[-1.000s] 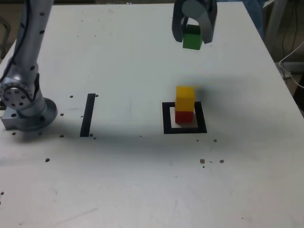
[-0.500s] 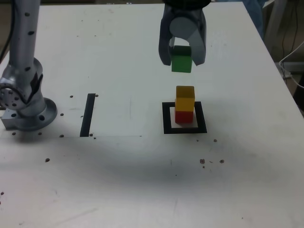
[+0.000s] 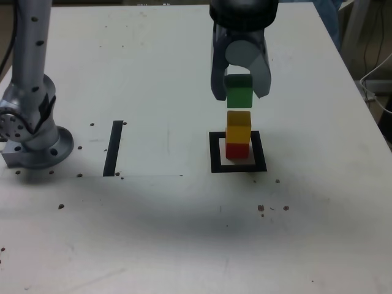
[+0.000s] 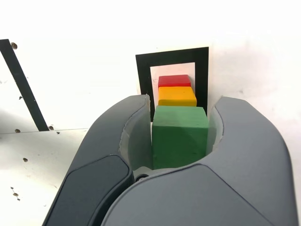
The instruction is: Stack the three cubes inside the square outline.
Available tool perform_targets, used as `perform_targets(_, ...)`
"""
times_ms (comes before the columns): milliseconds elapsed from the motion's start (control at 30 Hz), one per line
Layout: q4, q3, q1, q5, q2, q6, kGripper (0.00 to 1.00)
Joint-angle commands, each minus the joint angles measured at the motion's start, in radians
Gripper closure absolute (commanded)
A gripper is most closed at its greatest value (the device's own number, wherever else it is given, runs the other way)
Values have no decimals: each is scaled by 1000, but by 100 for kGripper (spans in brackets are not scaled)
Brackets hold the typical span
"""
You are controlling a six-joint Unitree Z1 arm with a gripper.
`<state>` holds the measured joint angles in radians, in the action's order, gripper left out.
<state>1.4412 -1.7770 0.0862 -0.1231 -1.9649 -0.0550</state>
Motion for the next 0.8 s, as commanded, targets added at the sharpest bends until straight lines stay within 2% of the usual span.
perform_targets(0,-11,12,1,3,-7,-4,88)
perform_targets(533,-81,89,24,-3,-6,-31,88)
perform_targets(767,-94,103,24,-9,-7,-31,84)
